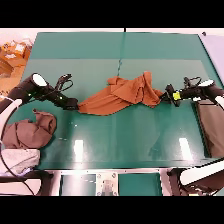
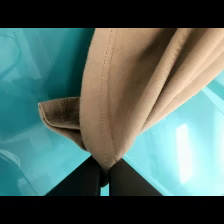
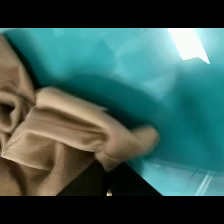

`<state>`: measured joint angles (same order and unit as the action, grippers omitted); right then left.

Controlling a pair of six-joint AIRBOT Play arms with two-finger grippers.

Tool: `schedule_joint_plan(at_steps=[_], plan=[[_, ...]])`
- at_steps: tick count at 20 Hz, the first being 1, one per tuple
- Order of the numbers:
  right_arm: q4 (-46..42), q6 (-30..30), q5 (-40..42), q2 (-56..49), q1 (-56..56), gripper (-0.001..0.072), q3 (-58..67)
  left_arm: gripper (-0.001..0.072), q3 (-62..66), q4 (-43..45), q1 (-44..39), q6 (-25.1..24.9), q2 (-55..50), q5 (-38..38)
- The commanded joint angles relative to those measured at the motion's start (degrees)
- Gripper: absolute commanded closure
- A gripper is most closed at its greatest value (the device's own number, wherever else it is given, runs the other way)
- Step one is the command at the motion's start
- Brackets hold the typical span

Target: Fold the shirts.

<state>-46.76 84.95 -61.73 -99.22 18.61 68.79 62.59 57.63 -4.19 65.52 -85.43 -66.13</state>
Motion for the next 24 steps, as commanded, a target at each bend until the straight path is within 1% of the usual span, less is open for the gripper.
schedule_joint_plan(at_steps=[1,3,5,9,11,13,14,15,17,19,21,24], plan=[[3.9,-4.9,-1.4,-0.6,-1.3,0.0686,0.7,0.0680,1.0,2.8,0.0,1.9,0.1,-0.4],[3.8,-5.3,-4.1,1.6,-0.5,0.0687,2.8,0.0679,5.1,8.9,0.0,5.6,0.2,-3.3],[4.0,-5.2,-6.3,6.4,1.1,0.0687,5.7,0.0680,11.6,11.7,0.0,6.4,1.6,-7.6],[7.3,-2.5,-12.7,20.0,5.7,0.0687,15.3,0.0679,30.6,11.7,0.0,7.7,6.1,-15.3],[9.3,-0.2,-13.8,26.8,8.1,0.0687,21.7,0.0679,42.6,11.6,0.0,8.1,8.4,-18.7],[9.3,2.9,-13.7,32.5,10.5,0.0686,28.9,0.0680,55.5,11.6,0.0,9.5,10.2,-20.6],[9.3,4.0,-13.7,34.9,11.7,0.0687,32.2,0.0679,60.3,11.6,0.0,9.6,11.6,-19.5],[9.3,4.8,-13.7,37.7,13.1,0.0687,35.3,0.0679,62.7,11.6,0.0,9.7,14.4,-16.4],[9.3,5.5,-11.1,43.0,16.0,0.0687,39.9,0.0679,61.8,11.6,0.0,9.6,21.6,-8.9],[9.2,5.9,-5.3,48.6,19.1,0.0687,41.6,0.0679,60.4,11.6,0.0,9.4,27.9,-4.9],[9.2,6.6,-0.9,53.2,21.8,0.0687,41.6,0.0679,60.1,11.6,0.0,8.9,31.8,-4.3],[8.6,7.1,-0.4,55.1,22.7,0.0687,41.6,0.0679,60.1,11.7,0.0,7.8,33.3,-5.4]])
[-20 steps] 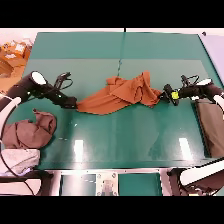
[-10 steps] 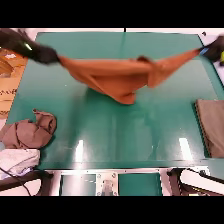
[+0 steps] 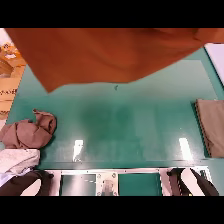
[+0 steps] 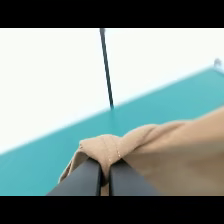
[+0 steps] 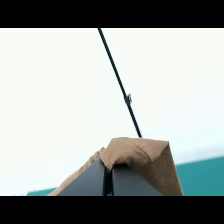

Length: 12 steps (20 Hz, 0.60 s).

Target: Fold the shirts.

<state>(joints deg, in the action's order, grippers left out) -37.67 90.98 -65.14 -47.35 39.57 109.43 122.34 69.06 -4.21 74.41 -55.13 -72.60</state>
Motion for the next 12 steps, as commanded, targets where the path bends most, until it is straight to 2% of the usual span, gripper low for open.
schedule_joint_plan(at_steps=[1,5,8,10,12], plan=[[-0.5,1.7,2.9,3.3,1.8,0.0686,0.8,0.0679,0.2,0.3,0.0,-1.0,2.8,0.7],[-0.2,1.6,2.9,3.0,1.5,0.0686,-3.3,0.0679,-7.6,1.6,0.0,-1.0,2.4,3.1],[-0.2,0.9,3.7,2.2,1.0,0.0686,-14.9,0.0679,-16.9,1.7,0.0,-1.0,-0.4,4.9],[1.6,-4.2,8.0,0.4,-3.9,0.0686,-25.4,0.0679,-20.8,1.6,0.0,-1.6,-5.3,5.0],[1.6,-8.3,14.3,-2.8,-11.2,0.0686,-35.5,0.0679,-23.7,0.4,0.0,-4.3,-12.2,5.4]])
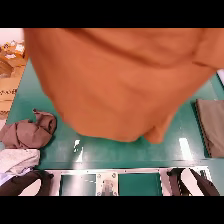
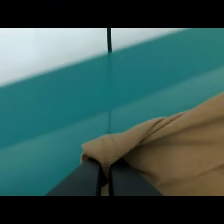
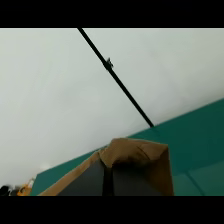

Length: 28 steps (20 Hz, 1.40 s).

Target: Fold the shirts.

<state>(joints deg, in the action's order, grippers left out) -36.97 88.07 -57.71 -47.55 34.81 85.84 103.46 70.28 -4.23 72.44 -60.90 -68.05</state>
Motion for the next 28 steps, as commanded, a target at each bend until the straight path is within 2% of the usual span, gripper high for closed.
schedule_joint_plan(at_steps=[1,4,7,11,12,13,14,15,18,21,24,25,28], plan=[[0.9,-6.8,10.3,-4.9,-10.1,0.0687,-15.9,0.0678,-6.0,-1.1,0.0,-3.2,-10.5,1.3],[0.9,-10.5,19.7,-15.6,-19.6,0.0687,-23.1,0.0678,-6.8,-1.7,0.0,-4.0,-23.8,3.6],[1.0,-11.1,22.5,-28.7,-25.0,0.0686,-22.8,0.0678,-6.8,-2.9,0.0,-4.0,-34.4,8.7],[1.0,-11.2,22.8,-40.1,-26.5,0.0686,-20.4,0.0676,-6.8,-6.9,0.0,-3.9,-40.3,12.9],[1.0,-11.2,22.5,-40.5,-25.8,0.0629,-19.9,0.0602,-6.8,-6.6,0.2,-3.6,-40.3,12.6],[1.0,-11.2,21.3,-40.4,-24.6,0.0464,-19.2,0.0268,-6.3,-6.6,0.6,-3.5,-40.2,11.6],[0.8,-11.2,17.4,-40.3,-22.7,0.0287,-17.5,0.0120,-5.1,-6.4,1.3,-2.1,-40.1,9.3],[0.4,-11.2,11.7,-40.0,-20.1,0.0241,-15.7,0.0125,-3.2,-6.4,2.3,-1.3,-40.0,5.0],[-2.3,-13.9,-3.6,-38.6,-12.3,0.0245,-14.0,0.0124,2.3,-6.4,6.9,-0.4,-40.0,-10.1],[-5.5,-16.7,-9.6,-38.6,-9.3,0.0244,-18.5,0.0125,1.0,-6.5,12.1,3.6,-39.8,-22.5],[-5.0,-20.7,-7.8,-38.7,-11.2,0.0243,-25.2,0.0137,-5.9,-6.4,14.8,5.7,-38.6,-25.4],[-5.1,-21.3,-7.0,-38.7,-12.3,0.0243,-27.1,0.0226,-9.3,-6.4,14.9,5.5,-37.9,-25.4],[-5.1,-22.6,-4.3,-39.2,-15.3,0.0243,-30.7,0.0225,-19.8,-6.4,14.6,5.1,-36.3,-22.3]])
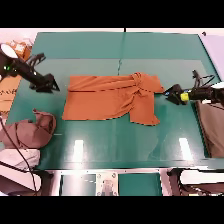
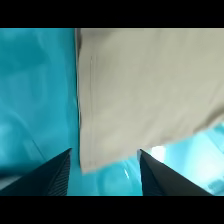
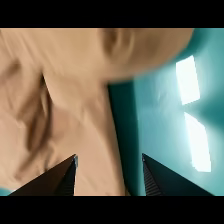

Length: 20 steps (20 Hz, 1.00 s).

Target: Fold the shirts.

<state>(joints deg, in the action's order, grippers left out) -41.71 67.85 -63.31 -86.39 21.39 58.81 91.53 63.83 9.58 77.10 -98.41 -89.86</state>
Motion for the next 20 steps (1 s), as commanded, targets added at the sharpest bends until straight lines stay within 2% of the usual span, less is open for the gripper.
schedule_joint_plan(at_steps=[1,8,11,14,17,18,20], plan=[[-0.4,-2.5,1.5,-0.7,-2.7,0.0243,-4.3,0.0224,-11.3,0.3,0.8,0.4,1.5,1.2],[-0.3,-2.5,2.5,-3.8,-7.3,0.0243,-4.9,0.0224,-27.9,-0.5,-2.5,-1.2,1.6,14.5],[1.2,-2.3,8.1,-3.8,-9.9,0.0243,-4.9,0.0228,-28.3,-1.5,-4.6,-1.1,1.6,18.7],[3.8,-2.3,11.6,-5.0,-9.4,0.0244,-3.1,0.0679,-28.4,-2.6,-4.6,-1.1,1.6,20.5],[3.9,-2.3,11.3,-7.1,-9.5,0.0244,0.5,0.0679,-28.4,-2.6,-4.6,-1.1,1.6,20.2],[4.9,-2.3,10.9,-7.7,-9.7,0.0270,1.5,0.0679,-28.4,-2.6,-4.6,-1.1,1.6,20.3],[6.9,-2.4,9.3,-8.4,-10.2,0.0584,2.2,0.0680,-28.2,-2.6,-4.6,-1.1,1.6,20.3]])
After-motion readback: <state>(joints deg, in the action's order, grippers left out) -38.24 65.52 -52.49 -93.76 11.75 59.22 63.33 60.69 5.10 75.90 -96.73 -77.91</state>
